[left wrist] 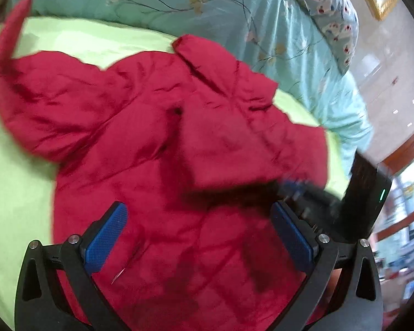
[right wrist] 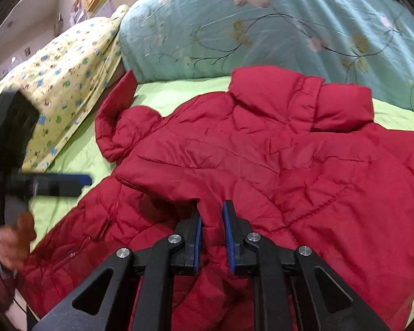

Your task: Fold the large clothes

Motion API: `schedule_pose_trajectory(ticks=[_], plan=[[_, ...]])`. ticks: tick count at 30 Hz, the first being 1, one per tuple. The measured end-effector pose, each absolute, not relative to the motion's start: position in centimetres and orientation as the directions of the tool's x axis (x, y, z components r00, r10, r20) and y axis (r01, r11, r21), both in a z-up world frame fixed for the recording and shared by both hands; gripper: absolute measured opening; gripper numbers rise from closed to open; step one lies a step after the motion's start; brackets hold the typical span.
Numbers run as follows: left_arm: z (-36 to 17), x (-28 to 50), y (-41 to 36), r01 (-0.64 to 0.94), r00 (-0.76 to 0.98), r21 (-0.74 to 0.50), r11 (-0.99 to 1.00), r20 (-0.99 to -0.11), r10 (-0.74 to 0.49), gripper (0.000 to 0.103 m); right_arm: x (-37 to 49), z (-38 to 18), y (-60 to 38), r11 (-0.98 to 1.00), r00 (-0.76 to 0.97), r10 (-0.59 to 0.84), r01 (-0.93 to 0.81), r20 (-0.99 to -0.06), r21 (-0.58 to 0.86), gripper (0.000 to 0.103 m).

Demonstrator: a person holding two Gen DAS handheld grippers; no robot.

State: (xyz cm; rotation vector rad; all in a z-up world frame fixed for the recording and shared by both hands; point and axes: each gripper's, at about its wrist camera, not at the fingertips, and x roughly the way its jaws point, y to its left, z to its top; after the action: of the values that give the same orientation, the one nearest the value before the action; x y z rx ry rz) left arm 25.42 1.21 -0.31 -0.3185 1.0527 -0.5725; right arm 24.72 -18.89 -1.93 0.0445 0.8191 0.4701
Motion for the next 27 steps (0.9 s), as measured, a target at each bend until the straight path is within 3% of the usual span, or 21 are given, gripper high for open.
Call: schedule_pose_trajectory(ticks=[4, 5, 6, 7, 9, 12, 13, 14, 15, 22, 25, 27], plan=[[-1.2, 28.7, 0.6, 0.261, 0.309, -0.579, 0.772, -0.708, -0.635, 0.099, 24.8, -2.2, -18.3, 0.892, 0.580, 0.427, -0.397, -0.694, 0.217, 0.018], [-1.4, 29.4, 0.3, 0.255, 0.303, -0.577, 0.776, -0.714, -0.631, 0.085, 24.8, -2.3, -18.4, 0.891, 0.578, 0.431, -0.395, -0.692, 0.225, 0.018], [-1.7, 29.7, 0.1, 0.256, 0.297, -0.583, 0.771, -0.712, -0.637, 0.061, 24.9, -2.4, -18.4, 0.890, 0.576, 0.434, -0.392, -0.693, 0.231, 0.018], [-2.0, 30.3, -0.1, 0.250, 0.284, -0.589, 0.768, -0.714, -0.640, 0.051, 24.9, -2.5, -18.5, 0.891, 0.573, 0.433, -0.388, -0.696, 0.235, 0.018], [-2.5, 30.9, -0.3, 0.246, 0.286, -0.569, 0.785, -0.731, -0.620, 0.019, 25.0, -2.6, -18.7, 0.896, 0.573, 0.425, -0.377, -0.701, 0.234, 0.020], [-2.5, 31.4, -0.3, 0.262, 0.293, -0.565, 0.783, -0.726, -0.622, 0.007, 25.0, -2.6, -19.3, 0.890, 0.546, 0.442, -0.363, -0.712, 0.274, 0.027], [-2.4, 31.3, -0.3, 0.270, 0.301, -0.561, 0.783, -0.723, -0.622, 0.006, 24.9, -2.5, -19.5, 0.886, 0.539, 0.452, -0.362, -0.711, 0.289, 0.032], [-2.2, 31.2, -0.3, 0.276, 0.310, -0.550, 0.788, -0.725, -0.614, 0.005, 24.6, -2.2, -19.8, 0.881, 0.534, 0.464, -0.360, -0.707, 0.306, 0.048], [-2.0, 31.0, -0.2, 0.284, 0.326, -0.528, 0.800, -0.732, -0.598, 0.004, 24.2, -1.9, -20.0, 0.879, 0.537, 0.470, -0.359, -0.700, 0.314, 0.057], [-0.4, 29.5, 1.5, 0.317, 0.463, -0.301, 0.899, -0.779, -0.424, 0.004, 22.6, 0.9, -25.7, 0.948, 0.672, 0.314, -0.183, -0.670, 0.260, 0.058], [-0.3, 29.4, 1.3, 0.332, 0.494, -0.201, 0.922, -0.796, -0.351, 0.004, 24.2, 0.4, -28.5, 0.987, 0.675, 0.139, -0.030, -0.724, 0.161, 0.064], [-0.1, 29.2, 0.7, 0.345, 0.524, -0.137, 0.928, -0.793, -0.312, 0.004, 25.2, -0.5, -29.8, 0.987, 0.648, 0.117, 0.010, -0.752, 0.163, 0.064]])
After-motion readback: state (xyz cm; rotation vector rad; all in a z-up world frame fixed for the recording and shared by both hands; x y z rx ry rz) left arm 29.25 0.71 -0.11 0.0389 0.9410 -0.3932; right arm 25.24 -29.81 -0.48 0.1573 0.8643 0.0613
